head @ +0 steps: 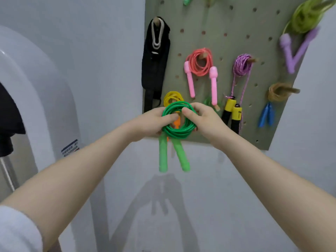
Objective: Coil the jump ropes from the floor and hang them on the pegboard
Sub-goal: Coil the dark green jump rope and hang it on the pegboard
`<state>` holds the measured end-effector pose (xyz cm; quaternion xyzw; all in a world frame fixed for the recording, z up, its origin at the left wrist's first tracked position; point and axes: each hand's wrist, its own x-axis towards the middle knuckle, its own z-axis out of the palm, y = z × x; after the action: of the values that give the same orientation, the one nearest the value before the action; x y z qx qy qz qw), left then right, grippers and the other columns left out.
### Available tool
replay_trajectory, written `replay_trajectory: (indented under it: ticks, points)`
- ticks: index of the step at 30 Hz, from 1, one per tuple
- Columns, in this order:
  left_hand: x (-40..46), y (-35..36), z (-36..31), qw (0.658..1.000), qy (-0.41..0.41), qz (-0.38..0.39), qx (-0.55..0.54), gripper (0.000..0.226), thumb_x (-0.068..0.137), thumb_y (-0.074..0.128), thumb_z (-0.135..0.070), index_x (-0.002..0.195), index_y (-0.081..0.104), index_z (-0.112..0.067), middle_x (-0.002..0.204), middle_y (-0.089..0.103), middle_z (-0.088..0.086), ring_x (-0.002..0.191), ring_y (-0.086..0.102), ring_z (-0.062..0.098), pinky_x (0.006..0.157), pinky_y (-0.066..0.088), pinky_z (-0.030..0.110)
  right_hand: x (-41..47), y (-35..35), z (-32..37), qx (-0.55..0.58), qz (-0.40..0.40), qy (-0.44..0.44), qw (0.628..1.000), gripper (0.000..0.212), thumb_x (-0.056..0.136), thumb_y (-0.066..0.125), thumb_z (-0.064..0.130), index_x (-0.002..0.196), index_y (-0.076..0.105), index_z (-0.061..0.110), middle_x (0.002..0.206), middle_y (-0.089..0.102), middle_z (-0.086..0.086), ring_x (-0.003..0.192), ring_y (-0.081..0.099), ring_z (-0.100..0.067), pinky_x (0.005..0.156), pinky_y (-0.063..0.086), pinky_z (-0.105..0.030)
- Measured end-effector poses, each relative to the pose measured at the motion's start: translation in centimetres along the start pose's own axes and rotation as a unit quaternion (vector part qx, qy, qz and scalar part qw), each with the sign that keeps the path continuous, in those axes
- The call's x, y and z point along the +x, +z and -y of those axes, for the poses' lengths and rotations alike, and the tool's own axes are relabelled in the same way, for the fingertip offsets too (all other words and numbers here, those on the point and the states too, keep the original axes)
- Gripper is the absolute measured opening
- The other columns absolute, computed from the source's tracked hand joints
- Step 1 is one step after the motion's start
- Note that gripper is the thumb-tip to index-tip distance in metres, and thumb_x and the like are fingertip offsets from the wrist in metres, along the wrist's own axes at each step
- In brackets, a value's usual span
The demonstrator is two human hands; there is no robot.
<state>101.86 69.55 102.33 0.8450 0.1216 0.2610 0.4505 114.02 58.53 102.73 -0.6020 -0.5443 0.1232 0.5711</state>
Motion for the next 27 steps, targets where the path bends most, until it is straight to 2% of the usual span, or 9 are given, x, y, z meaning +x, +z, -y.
replay_trajectory:
  ticks: [3,6,8,10,12,15,22,24,27]
  points:
    - [4.4,-1.3,-2.5,0.994,0.033,-0.034,0.1,0.027,0.096,0.048,-0.029,0.104,0.059,-0.006,0.082,0.061,-0.003,0.081,0.059,0.013,0.079,0.049,0.032,4.6,-2.7,0.8,-0.033,0.001,-0.053,0.998,0.005,0.094,0.052,0.018,0.094,0.057,0.016,0.078,0.06,0.004,0.062,0.055,0.001,0.058,0.044,-0.016]
    - [8.1,-3.0,-4.7,0.977,0.061,-0.116,0.166,0.031,0.089,0.052,-0.037,0.102,0.056,-0.008,0.084,0.059,0.002,0.081,0.058,0.02,0.082,0.049,0.045,8.5,-4.8,2.3,-0.032,0.009,-0.094,0.995,0.005,0.093,0.053,0.019,0.098,0.055,0.017,0.081,0.061,0.003,0.058,0.058,-0.001,0.06,0.048,-0.017]
    - [10.0,-4.3,-6.2,0.965,0.083,-0.162,0.188,0.025,0.091,0.052,-0.033,0.098,0.056,-0.009,0.082,0.058,0.0,0.076,0.054,0.015,0.077,0.048,0.04,10.7,-5.8,3.7,-0.027,0.017,-0.107,0.994,0.012,0.093,0.055,0.021,0.103,0.055,0.014,0.084,0.065,-0.002,0.053,0.059,-0.016,0.057,0.049,-0.026]
    - [11.5,-5.4,-7.3,0.954,0.1,-0.192,0.207,0.026,0.092,0.05,-0.033,0.096,0.056,-0.009,0.083,0.06,0.004,0.076,0.054,0.016,0.074,0.047,0.038,12.6,-6.3,4.7,-0.022,0.006,-0.13,0.991,0.008,0.094,0.053,0.019,0.1,0.056,0.014,0.081,0.065,-0.001,0.058,0.062,-0.014,0.058,0.048,-0.025]
    - [12.9,-6.1,-8.0,0.95,0.114,-0.204,0.205,0.029,0.093,0.048,-0.036,0.097,0.056,-0.008,0.088,0.063,0.01,0.078,0.056,0.018,0.076,0.048,0.039,14.4,-6.3,5.2,-0.022,-0.031,-0.162,0.986,0.009,0.096,0.049,0.02,0.09,0.056,0.02,0.076,0.062,-0.002,0.071,0.062,-0.018,0.061,0.048,-0.03]
    - [15.1,-7.5,-8.9,0.936,0.14,-0.234,0.22,0.032,0.093,0.047,-0.04,0.097,0.056,-0.009,0.083,0.06,0.004,0.075,0.054,0.016,0.07,0.044,0.032,17.1,-6.0,5.9,-0.015,-0.082,-0.203,0.976,0.013,0.096,0.047,0.023,0.085,0.053,0.025,0.073,0.058,-0.003,0.068,0.054,-0.02,0.065,0.045,-0.038]
    - [18.9,-13.8,-11.9,0.906,0.242,-0.265,0.226,0.022,0.094,0.046,-0.037,0.102,0.057,-0.02,0.072,0.052,-0.01,0.067,0.049,0.005,0.062,0.038,0.024,24.3,-5.8,10.9,-0.041,-0.101,-0.282,0.953,0.009,0.097,0.045,0.027,0.088,0.043,0.029,0.073,0.061,0.001,0.067,0.059,-0.014,0.062,0.047,-0.034]
    - [20.2,-16.2,-13.1,0.901,0.259,-0.271,0.217,0.023,0.095,0.045,-0.036,0.104,0.057,-0.018,0.073,0.051,-0.009,0.068,0.049,0.007,0.066,0.041,0.028,26.6,-5.6,13.0,-0.066,-0.116,-0.301,0.944,0.007,0.096,0.046,0.029,0.09,0.044,0.028,0.077,0.063,-0.002,0.072,0.06,-0.017,0.066,0.048,-0.037]
    - [21.8,-19.5,-15.2,0.89,0.283,-0.285,0.217,0.025,0.097,0.042,-0.032,0.105,0.057,-0.014,0.075,0.053,-0.006,0.071,0.051,0.012,0.076,0.046,0.036,30.0,-5.6,16.3,-0.091,-0.143,-0.327,0.93,0.009,0.094,0.051,0.032,0.095,0.05,0.023,0.087,0.066,-0.006,0.074,0.061,-0.017,0.061,0.046,-0.029]
